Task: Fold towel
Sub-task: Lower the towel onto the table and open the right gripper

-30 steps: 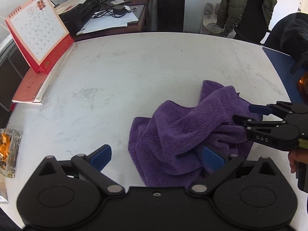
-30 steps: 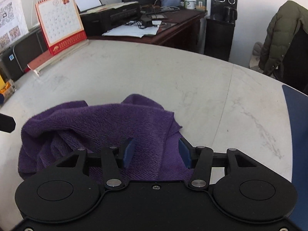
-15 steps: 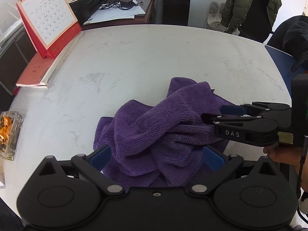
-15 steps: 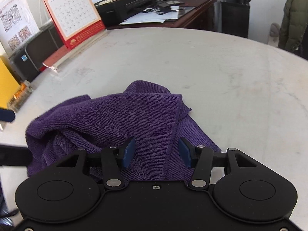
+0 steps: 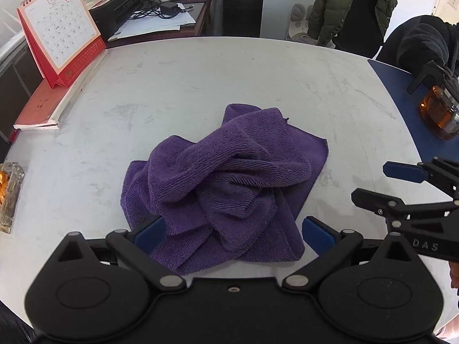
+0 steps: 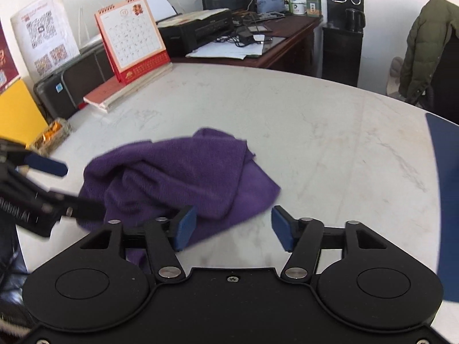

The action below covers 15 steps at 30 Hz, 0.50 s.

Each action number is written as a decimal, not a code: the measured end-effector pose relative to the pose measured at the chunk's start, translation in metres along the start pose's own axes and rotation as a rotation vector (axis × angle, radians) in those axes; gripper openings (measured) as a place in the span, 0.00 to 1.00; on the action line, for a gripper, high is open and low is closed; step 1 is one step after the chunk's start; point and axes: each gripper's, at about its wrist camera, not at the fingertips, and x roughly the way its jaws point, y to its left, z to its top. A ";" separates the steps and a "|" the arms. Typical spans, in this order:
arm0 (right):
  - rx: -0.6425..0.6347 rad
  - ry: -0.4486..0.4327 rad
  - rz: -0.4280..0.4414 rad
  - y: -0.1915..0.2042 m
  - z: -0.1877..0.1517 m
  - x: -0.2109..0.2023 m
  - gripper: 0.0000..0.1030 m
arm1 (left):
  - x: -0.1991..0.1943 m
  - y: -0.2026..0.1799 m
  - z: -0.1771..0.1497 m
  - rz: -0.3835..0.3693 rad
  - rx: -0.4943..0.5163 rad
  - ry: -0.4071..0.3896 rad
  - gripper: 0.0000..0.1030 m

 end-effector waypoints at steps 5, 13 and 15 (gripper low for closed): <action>0.059 -0.004 -0.012 0.011 -0.018 -0.015 0.71 | 0.000 -0.002 -0.009 -0.014 0.013 0.013 0.99; 0.072 -0.011 -0.022 0.027 -0.026 -0.024 0.71 | -0.002 0.000 -0.016 -0.019 0.020 0.017 0.99; 0.078 -0.011 -0.028 0.031 -0.031 -0.026 0.72 | -0.003 0.002 -0.019 -0.019 0.017 0.017 0.99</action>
